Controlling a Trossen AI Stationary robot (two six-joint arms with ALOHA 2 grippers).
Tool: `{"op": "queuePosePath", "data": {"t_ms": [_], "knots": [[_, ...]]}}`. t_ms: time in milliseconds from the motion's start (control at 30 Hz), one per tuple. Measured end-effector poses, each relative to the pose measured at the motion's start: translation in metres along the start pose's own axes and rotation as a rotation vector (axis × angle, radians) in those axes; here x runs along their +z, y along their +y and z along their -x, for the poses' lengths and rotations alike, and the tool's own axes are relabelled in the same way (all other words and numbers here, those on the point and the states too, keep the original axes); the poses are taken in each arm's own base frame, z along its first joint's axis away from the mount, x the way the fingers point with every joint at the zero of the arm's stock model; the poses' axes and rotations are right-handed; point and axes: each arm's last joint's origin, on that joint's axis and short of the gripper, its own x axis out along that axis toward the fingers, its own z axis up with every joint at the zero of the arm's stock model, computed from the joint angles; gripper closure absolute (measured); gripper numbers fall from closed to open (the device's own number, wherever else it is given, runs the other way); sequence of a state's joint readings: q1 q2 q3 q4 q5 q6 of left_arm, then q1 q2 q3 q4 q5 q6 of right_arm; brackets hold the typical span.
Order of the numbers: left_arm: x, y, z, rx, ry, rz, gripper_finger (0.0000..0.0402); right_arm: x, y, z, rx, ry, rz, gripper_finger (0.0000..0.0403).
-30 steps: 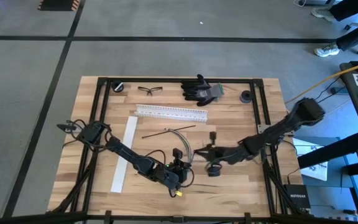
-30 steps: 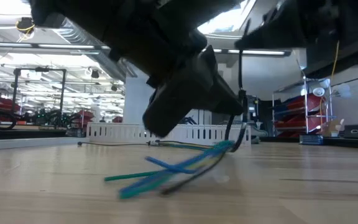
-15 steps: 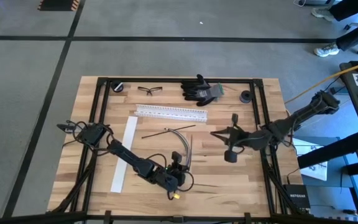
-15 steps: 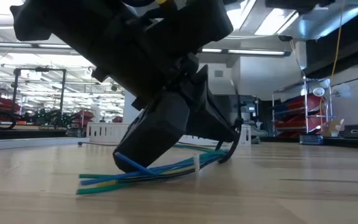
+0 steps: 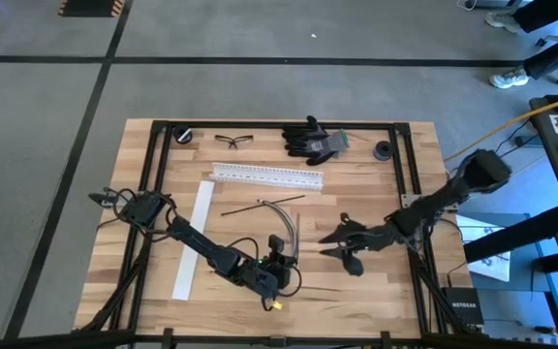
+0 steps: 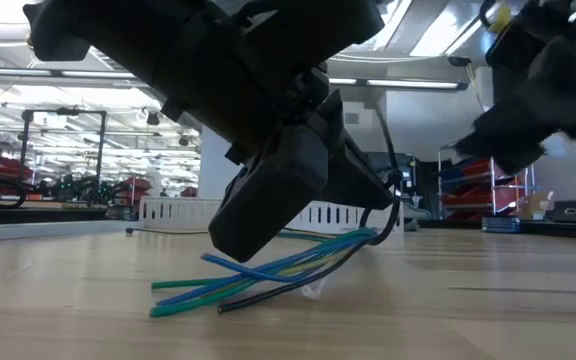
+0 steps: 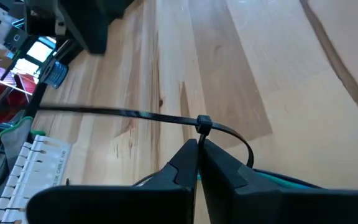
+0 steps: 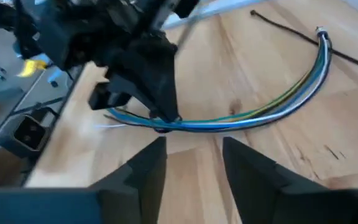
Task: Ziptie cables
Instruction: Wrap the black zip tie on the cable
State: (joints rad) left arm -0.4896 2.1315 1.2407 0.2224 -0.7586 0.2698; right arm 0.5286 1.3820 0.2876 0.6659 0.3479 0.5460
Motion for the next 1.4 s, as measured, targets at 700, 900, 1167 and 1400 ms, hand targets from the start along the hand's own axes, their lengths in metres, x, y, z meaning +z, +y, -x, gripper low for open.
{"op": "queuePosePath", "data": {"t_ms": [700, 900, 1167, 1400], "knots": [[0.000, 0.002, -0.001, 0.004, 0.004, 0.006, 0.0401, 0.014, 0.002, -0.078, 0.182, 0.047, 0.115, 0.0257], [0.000, 0.002, -0.001, 0.004, 0.003, 0.007, 0.0401, 0.013, 0.003, -0.079, 0.199, 0.064, 0.181, 0.0335], [0.000, 0.002, -0.001, 0.004, 0.004, 0.004, 0.0401, 0.013, 0.002, -0.079, 0.167, 0.048, 0.264, 0.0400], [0.000, 0.002, -0.001, 0.004, 0.004, 0.004, 0.0401, 0.013, 0.002, -0.079, 0.157, 0.041, 0.290, 0.0402]]}}
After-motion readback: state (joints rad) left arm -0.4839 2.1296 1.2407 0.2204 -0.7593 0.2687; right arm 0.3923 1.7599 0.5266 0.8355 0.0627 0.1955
